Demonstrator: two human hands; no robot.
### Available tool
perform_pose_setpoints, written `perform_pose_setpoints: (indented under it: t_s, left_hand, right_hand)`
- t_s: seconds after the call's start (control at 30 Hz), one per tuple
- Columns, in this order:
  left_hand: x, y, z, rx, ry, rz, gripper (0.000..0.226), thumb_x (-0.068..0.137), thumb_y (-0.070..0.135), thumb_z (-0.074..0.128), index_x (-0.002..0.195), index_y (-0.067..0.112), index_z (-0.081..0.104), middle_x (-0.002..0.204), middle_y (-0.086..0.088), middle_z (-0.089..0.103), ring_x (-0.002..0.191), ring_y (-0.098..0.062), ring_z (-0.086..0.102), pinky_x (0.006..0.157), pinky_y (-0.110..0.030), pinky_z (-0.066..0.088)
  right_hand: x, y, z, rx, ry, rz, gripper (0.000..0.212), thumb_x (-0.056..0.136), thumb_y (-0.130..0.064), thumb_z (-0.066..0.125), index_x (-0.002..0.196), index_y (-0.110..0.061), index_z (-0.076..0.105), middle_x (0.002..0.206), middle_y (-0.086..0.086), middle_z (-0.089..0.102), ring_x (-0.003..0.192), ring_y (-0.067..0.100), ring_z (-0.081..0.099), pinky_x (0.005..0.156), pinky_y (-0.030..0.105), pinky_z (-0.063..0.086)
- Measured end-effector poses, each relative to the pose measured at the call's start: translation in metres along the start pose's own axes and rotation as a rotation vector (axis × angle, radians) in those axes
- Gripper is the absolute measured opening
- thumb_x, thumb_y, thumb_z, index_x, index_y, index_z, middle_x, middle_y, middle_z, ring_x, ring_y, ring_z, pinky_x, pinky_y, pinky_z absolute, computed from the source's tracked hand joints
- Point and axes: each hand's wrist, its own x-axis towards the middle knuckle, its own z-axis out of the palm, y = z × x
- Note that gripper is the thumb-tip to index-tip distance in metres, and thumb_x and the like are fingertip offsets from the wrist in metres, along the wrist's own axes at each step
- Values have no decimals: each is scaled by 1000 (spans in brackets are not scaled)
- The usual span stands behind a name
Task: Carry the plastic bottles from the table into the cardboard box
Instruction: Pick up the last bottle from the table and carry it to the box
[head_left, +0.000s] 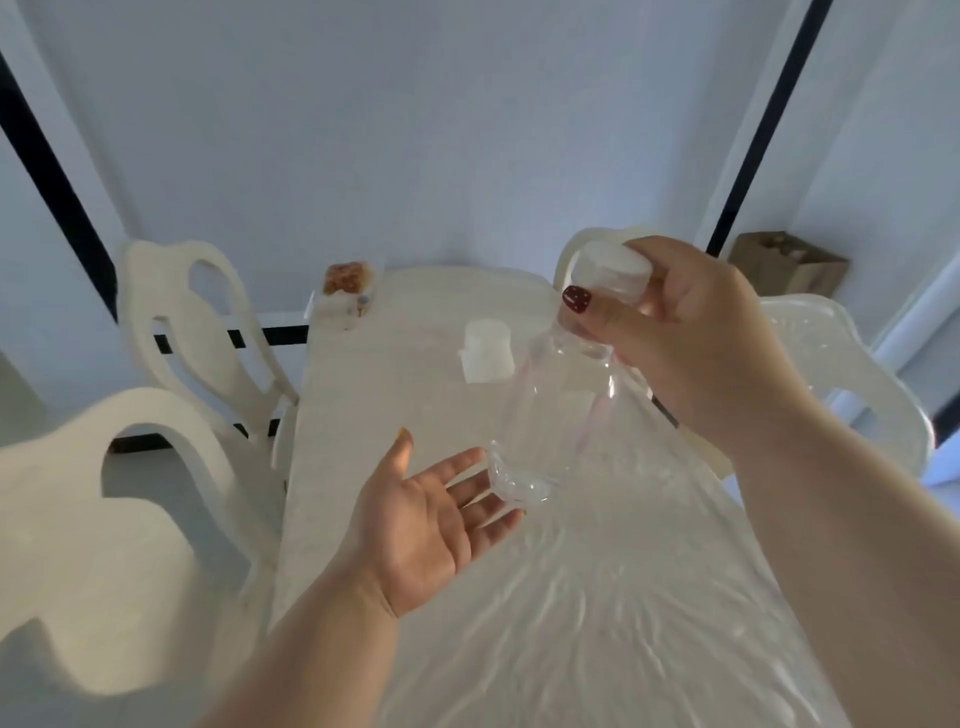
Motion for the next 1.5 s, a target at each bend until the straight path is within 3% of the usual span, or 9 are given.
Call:
perform_pose_setpoints:
  t_s: [0.2, 0.33, 0.47, 0.57, 0.7, 0.87, 1.07, 1.37, 1.5]
  left_hand:
    - [6, -52, 51, 150, -76, -89, 74, 96, 61, 32, 133, 0, 52, 136, -29, 58, 129, -44, 53, 106, -53, 42]
    - [12, -104, 88, 213, -119, -130, 71, 94, 59, 36, 131, 1, 53, 137, -29, 58, 126, -45, 53, 103, -52, 44]
    - [24, -182, 134, 244, -166, -177, 77, 92, 59, 39, 141, 0, 47, 141, -29, 53, 114, -42, 59, 105, -51, 44]
    - [32, -243, 166, 241, -207, -210, 82, 86, 59, 45, 142, -1, 47, 142, -28, 53, 128, -43, 53, 111, -51, 38]
    - [43, -328, 215, 211, -253, -266, 88, 81, 58, 50, 145, -1, 43, 149, -27, 46, 130, -42, 49, 111, -50, 38]
    - [64, -415, 282, 240, -299, -327, 82, 86, 60, 47, 139, -4, 49, 141, -27, 55, 123, -40, 56, 104, -48, 47]
    - [124, -478, 363, 270, -328, -380, 81, 91, 61, 45, 140, -3, 47, 142, -29, 54, 136, -42, 48, 114, -50, 36]
    - [292, -529, 480, 313, -287, -410, 74, 96, 57, 40, 135, -5, 50, 134, -28, 60, 132, -42, 53, 106, -49, 44]
    - [372, -534, 532, 326, -269, -387, 72, 96, 56, 41, 135, -4, 50, 133, -28, 61, 131, -41, 54, 107, -49, 44]
  right_hand:
    - [-40, 18, -68, -66, 63, 41, 25, 80, -45, 74, 90, -23, 68, 85, 11, 74, 76, 28, 69, 74, 45, 55]
    - [-67, 42, -124, -78, 112, 83, 38, 72, -56, 71, 95, -25, 68, 89, 7, 75, 84, 32, 71, 80, 55, 56]
    - [-105, 72, -203, -124, 142, 126, 28, 77, -48, 74, 96, -27, 70, 90, 1, 77, 82, 24, 73, 79, 50, 58]
    - [-131, 94, -261, -133, 158, 160, 20, 81, -39, 76, 96, -27, 70, 89, -3, 78, 81, 18, 74, 77, 48, 60]
    - [-161, 126, -341, -197, 156, 199, 23, 79, -41, 77, 96, -26, 70, 89, -3, 76, 84, 20, 72, 81, 47, 58]
    - [-179, 171, -440, -224, 170, 250, 36, 70, -52, 74, 93, -25, 69, 86, 1, 74, 84, 28, 70, 80, 53, 57]
    - [-166, 243, -541, -173, 228, 275, 51, 59, -60, 71, 96, -25, 70, 91, 2, 76, 90, 28, 72, 84, 54, 58]
    - [-71, 371, -649, -160, 229, 311, 34, 67, -46, 79, 94, -26, 71, 91, -1, 78, 92, 24, 74, 89, 52, 57]
    - [-6, 425, -688, -145, 244, 311, 50, 56, -57, 73, 96, -26, 71, 92, -1, 78, 92, 23, 74, 89, 53, 57]
